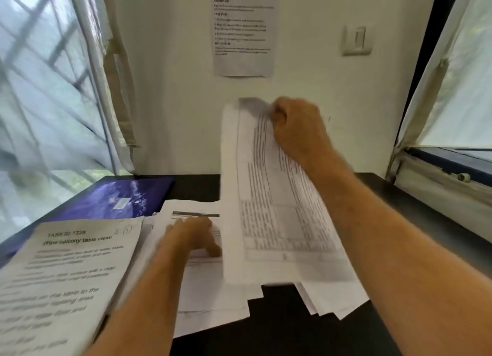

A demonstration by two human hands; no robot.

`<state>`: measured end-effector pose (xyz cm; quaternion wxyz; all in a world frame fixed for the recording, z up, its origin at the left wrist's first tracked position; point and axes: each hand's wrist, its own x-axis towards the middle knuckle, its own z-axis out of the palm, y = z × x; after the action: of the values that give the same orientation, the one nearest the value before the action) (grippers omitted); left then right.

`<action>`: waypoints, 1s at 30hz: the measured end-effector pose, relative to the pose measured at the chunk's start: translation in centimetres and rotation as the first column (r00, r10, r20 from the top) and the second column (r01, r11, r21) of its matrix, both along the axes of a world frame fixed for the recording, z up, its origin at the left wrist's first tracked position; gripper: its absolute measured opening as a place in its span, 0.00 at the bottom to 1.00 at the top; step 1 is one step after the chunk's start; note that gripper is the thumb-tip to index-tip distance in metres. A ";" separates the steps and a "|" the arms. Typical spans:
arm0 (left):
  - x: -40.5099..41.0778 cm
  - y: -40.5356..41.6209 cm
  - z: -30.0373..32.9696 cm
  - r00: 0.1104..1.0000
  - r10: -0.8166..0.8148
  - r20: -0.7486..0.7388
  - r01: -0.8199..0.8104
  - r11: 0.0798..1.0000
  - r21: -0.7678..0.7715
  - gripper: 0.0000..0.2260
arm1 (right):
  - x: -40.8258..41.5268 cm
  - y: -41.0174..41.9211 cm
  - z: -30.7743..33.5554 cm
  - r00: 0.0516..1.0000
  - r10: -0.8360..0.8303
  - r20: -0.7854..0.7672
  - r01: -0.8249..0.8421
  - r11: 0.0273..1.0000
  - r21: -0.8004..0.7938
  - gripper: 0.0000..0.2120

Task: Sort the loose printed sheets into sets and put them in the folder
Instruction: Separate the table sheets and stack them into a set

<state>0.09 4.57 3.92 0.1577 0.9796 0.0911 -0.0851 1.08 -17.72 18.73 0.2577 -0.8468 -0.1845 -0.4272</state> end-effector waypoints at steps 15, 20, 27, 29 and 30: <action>-0.1 -0.6 -3.2 0.961 0.230 0.156 -0.242 0.968 0.063 0.47 | -0.6 0.8 -17.5 0.752 -0.024 -0.659 0.049 0.999 0.019 0.09; 0.8 0.8 -3.7 0.943 0.275 0.185 -0.294 0.953 0.080 0.45 | -0.7 1.0 -17.4 0.739 0.005 -0.674 0.006 1.000 0.014 0.08; 1.1 0.2 -3.0 0.897 0.352 0.268 -0.350 0.935 -0.057 0.44 | -0.7 0.8 -17.5 0.736 0.014 -0.677 -0.036 0.999 -0.019 0.10; 1.2 0.3 -2.9 0.873 0.390 0.291 -0.359 0.920 -0.158 0.39 | -0.7 0.8 -17.5 0.736 0.013 -0.676 -0.044 0.999 -0.028 0.09; 1.4 0.5 -2.8 0.862 0.413 0.295 -0.358 0.907 -0.223 0.37 | -0.6 0.7 -17.5 0.737 0.013 -0.676 -0.046 0.998 -0.031 0.09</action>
<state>1.51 5.09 1.13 0.2629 0.9254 0.2504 0.1090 0.46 -16.97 1.26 0.2945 -0.9466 -0.1018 -0.0827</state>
